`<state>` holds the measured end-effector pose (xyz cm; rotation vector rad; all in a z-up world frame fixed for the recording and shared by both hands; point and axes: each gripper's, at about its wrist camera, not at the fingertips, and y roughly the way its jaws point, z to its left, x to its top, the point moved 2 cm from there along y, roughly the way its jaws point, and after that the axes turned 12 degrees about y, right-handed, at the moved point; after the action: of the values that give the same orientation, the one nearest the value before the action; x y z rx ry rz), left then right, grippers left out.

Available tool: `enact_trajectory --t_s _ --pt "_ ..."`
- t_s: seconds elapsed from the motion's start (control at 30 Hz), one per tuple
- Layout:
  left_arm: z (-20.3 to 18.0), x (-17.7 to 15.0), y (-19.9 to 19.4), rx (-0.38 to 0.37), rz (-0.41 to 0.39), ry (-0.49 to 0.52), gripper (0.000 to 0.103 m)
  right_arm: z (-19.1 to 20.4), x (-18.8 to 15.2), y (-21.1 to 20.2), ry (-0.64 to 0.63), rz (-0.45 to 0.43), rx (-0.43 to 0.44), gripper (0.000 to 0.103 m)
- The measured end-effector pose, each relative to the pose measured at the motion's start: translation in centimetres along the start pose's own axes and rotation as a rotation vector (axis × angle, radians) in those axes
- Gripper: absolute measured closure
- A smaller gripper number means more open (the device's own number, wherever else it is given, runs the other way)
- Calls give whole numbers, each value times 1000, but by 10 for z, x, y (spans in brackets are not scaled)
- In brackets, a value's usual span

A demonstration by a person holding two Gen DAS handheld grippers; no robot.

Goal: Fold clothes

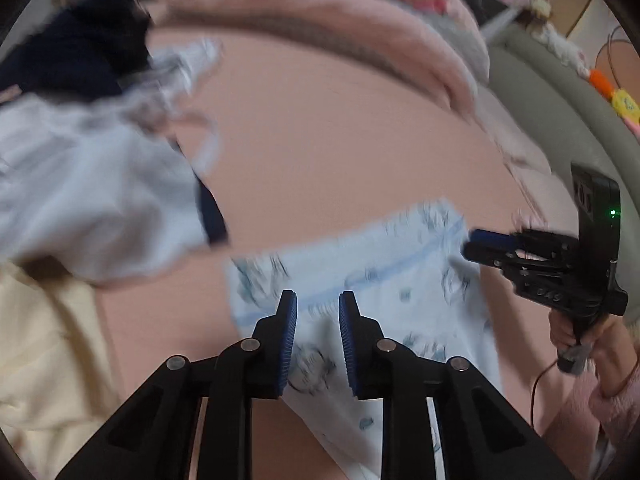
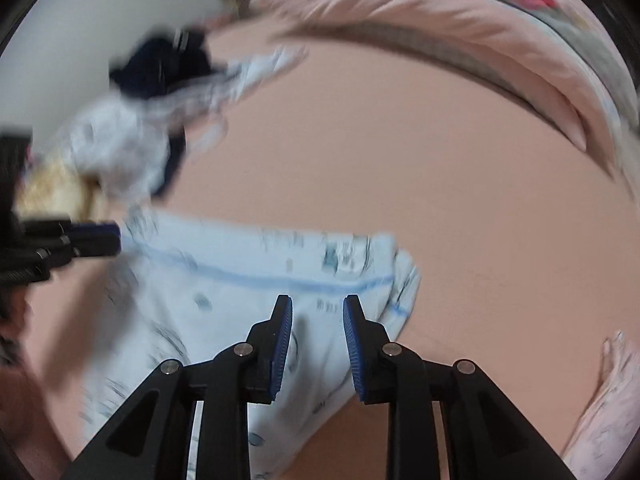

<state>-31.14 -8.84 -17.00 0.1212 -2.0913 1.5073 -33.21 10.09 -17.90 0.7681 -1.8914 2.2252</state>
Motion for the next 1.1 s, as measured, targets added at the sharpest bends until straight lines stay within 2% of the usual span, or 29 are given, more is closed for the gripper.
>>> enact_trajectory --t_s 0.07,0.1,0.17,0.2,0.3,0.37,0.43,0.5,0.57,0.67,0.87,0.9,1.0,1.03,1.1 --pt "1 -1 23 54 66 7 85 -2 -5 14 7 11 -68 78" --pt "3 0 28 55 68 12 87 -6 -5 17 32 6 -66 78" --pt "8 8 30 47 42 2 89 -15 -5 23 84 -6 -58 78" --pt "11 13 29 62 15 -1 89 -19 -3 24 101 -14 -55 81" --pt "18 25 34 132 -35 4 89 -29 4 26 144 -39 -55 82" --pt "17 26 31 118 -41 -19 90 -36 10 18 187 -58 -96 76" --pt "11 25 22 105 -45 -42 89 -40 4 0 262 -45 9 76" --pt "-3 14 7 125 -44 -31 89 -37 -15 -24 310 -44 108 75" --pt "-17 -2 -5 129 -28 -62 89 -32 -40 -44 331 -42 129 72" --pt "-34 -28 -15 58 -13 -143 89 -16 -83 -65 347 -2 176 70" --pt "-77 -84 -27 36 38 -175 89 35 -163 -80 210 66 191 69" --pt "-86 -94 -29 37 54 -174 89 41 -172 -80 168 67 162 69" --pt "-103 -116 -35 140 134 -141 89 59 -197 -80 39 65 69 69" --pt "-107 -123 -40 159 143 -138 89 56 -200 -87 63 59 75 69" --pt "-111 -137 -53 98 85 -176 89 48 -205 -103 122 44 92 69"
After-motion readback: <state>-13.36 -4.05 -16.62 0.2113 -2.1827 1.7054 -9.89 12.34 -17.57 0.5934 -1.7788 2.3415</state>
